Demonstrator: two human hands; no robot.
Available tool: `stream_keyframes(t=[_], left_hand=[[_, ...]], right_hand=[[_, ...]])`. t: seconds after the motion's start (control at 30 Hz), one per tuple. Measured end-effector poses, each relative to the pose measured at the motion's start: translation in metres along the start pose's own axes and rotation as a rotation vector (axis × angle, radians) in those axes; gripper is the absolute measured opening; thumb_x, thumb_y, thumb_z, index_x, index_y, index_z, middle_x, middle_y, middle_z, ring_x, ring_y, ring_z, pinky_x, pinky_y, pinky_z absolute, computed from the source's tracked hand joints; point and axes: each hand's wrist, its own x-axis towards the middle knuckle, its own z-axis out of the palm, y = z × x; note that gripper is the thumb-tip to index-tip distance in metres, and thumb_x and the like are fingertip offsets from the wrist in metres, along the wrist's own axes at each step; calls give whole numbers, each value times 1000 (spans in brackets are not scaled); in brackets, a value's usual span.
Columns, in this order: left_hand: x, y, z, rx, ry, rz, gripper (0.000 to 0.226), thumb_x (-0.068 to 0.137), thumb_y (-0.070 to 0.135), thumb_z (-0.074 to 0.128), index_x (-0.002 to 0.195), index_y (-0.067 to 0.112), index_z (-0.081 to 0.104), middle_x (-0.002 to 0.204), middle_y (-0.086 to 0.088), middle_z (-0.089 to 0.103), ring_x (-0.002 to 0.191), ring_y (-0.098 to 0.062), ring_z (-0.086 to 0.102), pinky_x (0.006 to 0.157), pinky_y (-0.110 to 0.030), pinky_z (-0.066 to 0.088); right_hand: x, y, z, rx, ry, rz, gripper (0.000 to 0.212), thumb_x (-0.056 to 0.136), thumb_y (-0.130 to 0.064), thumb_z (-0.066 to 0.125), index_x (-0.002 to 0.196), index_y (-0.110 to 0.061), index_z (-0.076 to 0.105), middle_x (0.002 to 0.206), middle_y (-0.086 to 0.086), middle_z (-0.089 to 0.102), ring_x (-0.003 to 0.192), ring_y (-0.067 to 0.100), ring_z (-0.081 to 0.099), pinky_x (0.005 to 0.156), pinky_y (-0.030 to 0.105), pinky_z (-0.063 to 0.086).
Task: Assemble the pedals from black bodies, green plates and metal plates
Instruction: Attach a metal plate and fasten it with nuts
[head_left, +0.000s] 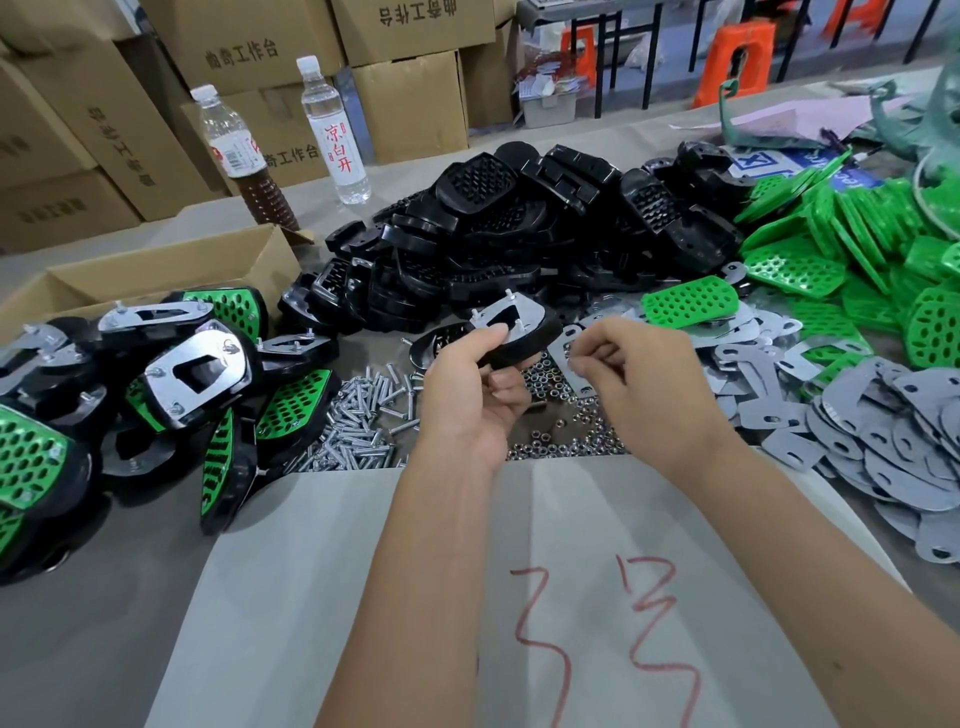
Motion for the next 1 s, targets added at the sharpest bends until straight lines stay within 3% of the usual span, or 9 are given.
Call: stream_keyframes(t=[0.1,0.3,0.37,0.43,0.5,0.67,0.87,1.0], left_hand=[[-1,2,0,-25,-22,-21,16,99,9,58,87,1,64,67,-15,67,39,-3,36,37,-14,31],[-2,0,0,-81,-107,-74,25,99,10,60,79,-1,70,72,-17,69,39,-5,40,38,-14,33],[-2,0,0,-114,-155,-105,27,99,9,60,80,-3,74,77,-18,70,41,-6,42,40,-15,36],[-2,-2,1,-102,-189,-117,15,98,9,61,91,-1,70,78,-14,69,45,-7,44,42,-15,38],[-2,-4,2,-35,-189,-62,3,97,6,63,98,6,60,72,-7,67,49,-9,48,45,-17,40],[-3,-10,2,231,-182,133,25,92,4,72,111,15,62,87,-5,75,59,-15,58,53,-23,48],[-3,-13,3,332,-151,208,30,91,3,74,115,18,62,89,-5,74,59,-14,57,54,-23,48],[-3,-15,3,370,-127,236,27,91,6,74,111,20,62,88,-2,74,58,-13,56,54,-23,46]], right_hand=[[-1,4,-3,86,106,-21,12,92,-1,73,90,-14,72,72,-11,63,66,0,56,64,12,44],[0,8,-7,494,112,116,23,95,-8,72,94,-29,81,80,-11,76,71,4,64,71,17,49],[1,7,-7,609,54,202,17,95,-12,73,95,-27,81,79,-8,75,69,7,61,71,23,50],[2,6,-7,836,-16,293,12,94,-21,72,94,-18,83,82,2,72,74,14,59,70,27,50],[3,6,-8,1040,-41,372,31,92,-36,69,92,-8,82,83,9,69,76,17,58,68,28,51],[1,9,-8,779,-58,337,40,77,-52,82,83,-12,78,75,5,60,72,18,55,77,38,50],[-2,4,-9,755,-45,373,14,80,-36,87,80,-23,81,70,-4,65,69,16,55,76,35,50],[-3,2,-8,761,-30,420,13,83,-30,85,78,-19,80,68,-2,63,66,17,53,75,38,49]])
